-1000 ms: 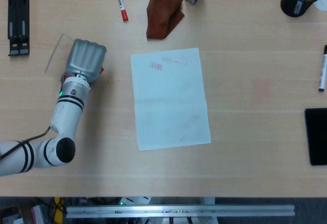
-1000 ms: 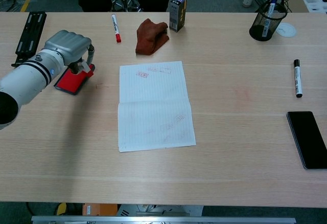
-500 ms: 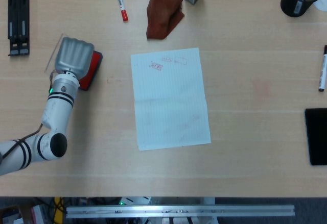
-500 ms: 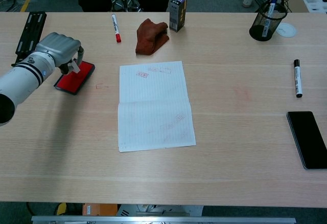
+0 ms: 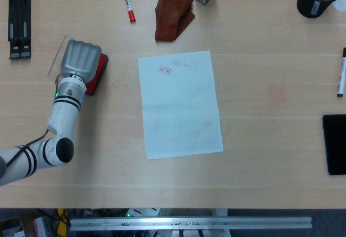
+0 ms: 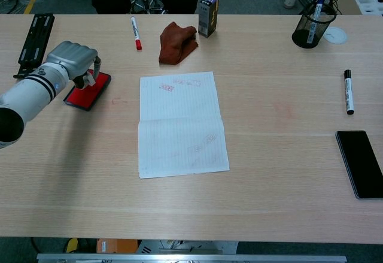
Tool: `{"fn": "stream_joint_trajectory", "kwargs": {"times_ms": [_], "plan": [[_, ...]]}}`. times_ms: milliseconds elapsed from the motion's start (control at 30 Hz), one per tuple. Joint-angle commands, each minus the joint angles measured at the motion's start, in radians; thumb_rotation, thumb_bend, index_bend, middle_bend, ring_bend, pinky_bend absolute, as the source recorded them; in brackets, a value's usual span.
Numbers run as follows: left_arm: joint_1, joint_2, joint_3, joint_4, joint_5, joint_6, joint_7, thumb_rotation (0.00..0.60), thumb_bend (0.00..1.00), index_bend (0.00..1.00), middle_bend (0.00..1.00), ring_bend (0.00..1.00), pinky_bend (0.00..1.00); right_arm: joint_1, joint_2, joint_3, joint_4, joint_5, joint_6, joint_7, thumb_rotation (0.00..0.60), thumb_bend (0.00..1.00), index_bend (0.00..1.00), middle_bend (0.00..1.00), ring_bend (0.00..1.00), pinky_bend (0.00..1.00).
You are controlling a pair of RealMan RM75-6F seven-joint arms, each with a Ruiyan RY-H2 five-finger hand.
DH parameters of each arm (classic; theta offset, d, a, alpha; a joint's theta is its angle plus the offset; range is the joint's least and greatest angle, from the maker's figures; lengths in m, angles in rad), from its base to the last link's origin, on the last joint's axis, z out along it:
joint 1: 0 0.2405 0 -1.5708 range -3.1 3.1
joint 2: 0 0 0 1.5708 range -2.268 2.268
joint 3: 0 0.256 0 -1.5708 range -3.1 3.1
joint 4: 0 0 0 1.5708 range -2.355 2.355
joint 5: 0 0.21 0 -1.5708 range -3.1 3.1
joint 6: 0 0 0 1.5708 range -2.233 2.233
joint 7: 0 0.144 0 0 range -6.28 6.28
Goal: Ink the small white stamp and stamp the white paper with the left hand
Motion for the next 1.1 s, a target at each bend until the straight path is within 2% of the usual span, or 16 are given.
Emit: {"fn": "stream_joint_trajectory", "kwargs": {"times_ms": [33,367,733,900,1100], "plan": [[-0.001,-0.003,-0.003,0.007,-0.006,-0.007,0.004,0.600,0.35,0.53,1.00,1.00,1.00,-0.001,0.000,0.000,-0.001,0.001,0.001,-0.001,0.600,0.12,0.32,0.44,0.36,0.51],[-0.001,0.013,-0.014,-0.010,-0.011,-0.009,0.009,0.600,0.35,0.53,1.00,1.00,1.00,-0.006,0.003,0.000,-0.006,-0.001,0.010,-0.003,0.600,0.12,0.32,0.44,0.36,0.51],[-0.010,0.109,-0.035,-0.284,0.099,0.107,0.026,0.600,0.35,0.53,1.00,1.00,1.00,-0.017,0.004,-0.006,0.004,-0.019,0.024,0.021,0.600,0.12,0.32,0.44,0.36,0.51],[-0.026,0.091,-0.025,-0.350,0.139,0.133,0.060,0.600,0.35,0.53,1.00,1.00,1.00,-0.027,0.011,-0.009,0.004,-0.024,0.036,0.030,0.600,0.12,0.32,0.44,0.36,0.51],[-0.047,0.035,-0.027,-0.365,0.152,0.156,0.096,0.600,0.35,0.53,1.00,1.00,1.00,-0.039,0.019,-0.014,0.007,-0.022,0.045,0.040,0.600,0.12,0.32,0.44,0.36,0.51]]}}
